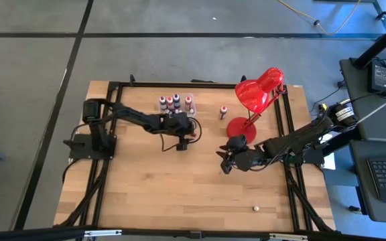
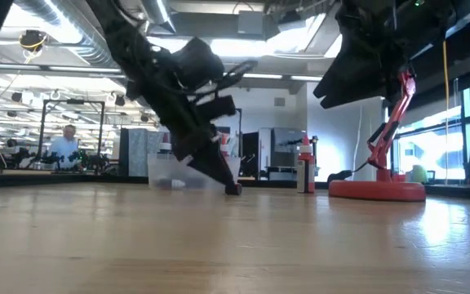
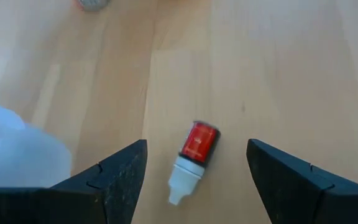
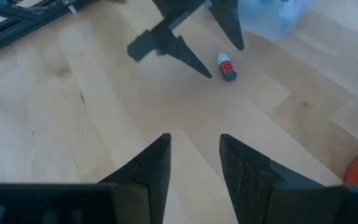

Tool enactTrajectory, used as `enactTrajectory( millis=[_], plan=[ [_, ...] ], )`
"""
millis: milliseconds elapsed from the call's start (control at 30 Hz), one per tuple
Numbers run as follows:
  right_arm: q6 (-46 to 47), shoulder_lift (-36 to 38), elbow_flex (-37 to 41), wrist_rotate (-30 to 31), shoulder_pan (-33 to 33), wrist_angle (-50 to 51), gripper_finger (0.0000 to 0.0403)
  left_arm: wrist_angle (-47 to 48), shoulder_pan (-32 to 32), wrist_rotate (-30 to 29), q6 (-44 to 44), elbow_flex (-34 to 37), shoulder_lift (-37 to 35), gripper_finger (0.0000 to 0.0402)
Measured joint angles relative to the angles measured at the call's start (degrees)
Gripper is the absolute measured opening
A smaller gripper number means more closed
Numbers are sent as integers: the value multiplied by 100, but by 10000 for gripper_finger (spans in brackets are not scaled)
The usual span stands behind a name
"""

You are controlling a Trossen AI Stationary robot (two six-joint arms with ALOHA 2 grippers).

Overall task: Pick & Place food coloring
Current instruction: Put the small red food coloring bottle into the transparent bin

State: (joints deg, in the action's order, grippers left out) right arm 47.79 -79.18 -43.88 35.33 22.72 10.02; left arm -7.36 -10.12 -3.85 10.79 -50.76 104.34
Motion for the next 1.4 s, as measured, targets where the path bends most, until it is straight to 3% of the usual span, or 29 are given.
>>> enactTrajectory(
  millis=[367, 733, 1400],
  plan=[
    [18, 0, 0, 17, -2, 2, 140, -188, -90, 159, 191, -15, 249, 268],
    [-6, 0, -5, 13, -2, 6, 140, -69, 57, -90, 350, -7, 264, 213],
    [-26, -2, -5, -2, -2, 63, 140, -19, 120, 77, 186, -2, 268, 132]
  ],
)
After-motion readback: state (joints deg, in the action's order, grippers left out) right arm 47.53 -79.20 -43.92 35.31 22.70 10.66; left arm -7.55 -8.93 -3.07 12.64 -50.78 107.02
